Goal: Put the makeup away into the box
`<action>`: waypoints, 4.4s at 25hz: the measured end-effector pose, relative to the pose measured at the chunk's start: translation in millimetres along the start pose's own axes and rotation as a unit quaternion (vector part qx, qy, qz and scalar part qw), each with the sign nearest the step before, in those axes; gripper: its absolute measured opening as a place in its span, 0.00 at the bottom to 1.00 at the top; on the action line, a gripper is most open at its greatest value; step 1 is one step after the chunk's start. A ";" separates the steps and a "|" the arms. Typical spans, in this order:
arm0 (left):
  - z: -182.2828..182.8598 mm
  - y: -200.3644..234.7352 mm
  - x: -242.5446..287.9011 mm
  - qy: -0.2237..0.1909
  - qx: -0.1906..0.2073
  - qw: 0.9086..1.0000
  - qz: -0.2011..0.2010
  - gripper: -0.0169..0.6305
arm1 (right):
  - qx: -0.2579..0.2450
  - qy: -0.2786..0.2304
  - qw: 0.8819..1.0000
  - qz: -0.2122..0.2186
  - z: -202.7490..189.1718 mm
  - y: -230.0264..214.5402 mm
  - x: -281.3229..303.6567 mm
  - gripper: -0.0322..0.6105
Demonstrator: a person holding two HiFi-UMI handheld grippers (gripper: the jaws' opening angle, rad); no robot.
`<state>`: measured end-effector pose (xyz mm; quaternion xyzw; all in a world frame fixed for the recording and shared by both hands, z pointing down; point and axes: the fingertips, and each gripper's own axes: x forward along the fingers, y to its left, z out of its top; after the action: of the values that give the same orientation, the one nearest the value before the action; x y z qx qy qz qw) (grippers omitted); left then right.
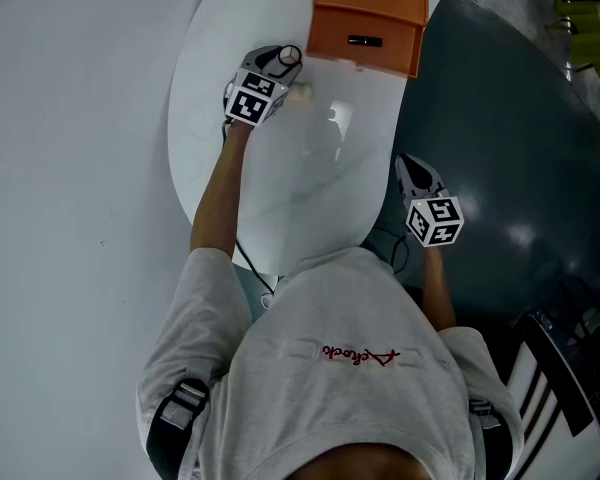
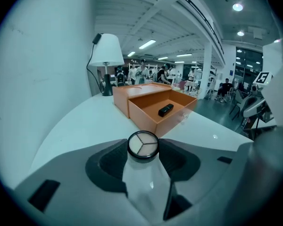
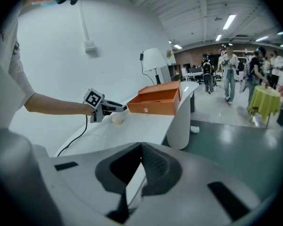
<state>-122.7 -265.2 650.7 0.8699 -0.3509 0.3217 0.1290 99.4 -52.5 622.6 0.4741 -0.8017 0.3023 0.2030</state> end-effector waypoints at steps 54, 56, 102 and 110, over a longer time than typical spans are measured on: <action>126.9 -141.3 109.8 0.068 0.397 0.897 -0.182 0.36 | 0.091 -0.042 0.990 -0.101 -39.7 -71.7 -85.9 0.08; 128.6 -145.0 114.7 0.069 0.401 0.893 -0.194 0.36 | 0.093 -0.039 0.990 -0.102 -40.9 -72.0 -83.9 0.08; 147.0 -158.7 121.5 0.024 0.402 0.900 -0.167 0.04 | 0.092 -0.037 0.989 -0.106 -47.2 -64.8 -88.7 0.08; 191.9 -137.9 85.3 -0.080 0.204 0.966 -0.136 0.04 | 0.076 -0.049 0.991 -0.101 -36.3 -55.5 -95.6 0.08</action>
<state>109.6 -297.2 560.6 0.9403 -0.1656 0.2951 -0.0371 194.6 12.6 606.9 0.5809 -0.7333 0.3167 0.1565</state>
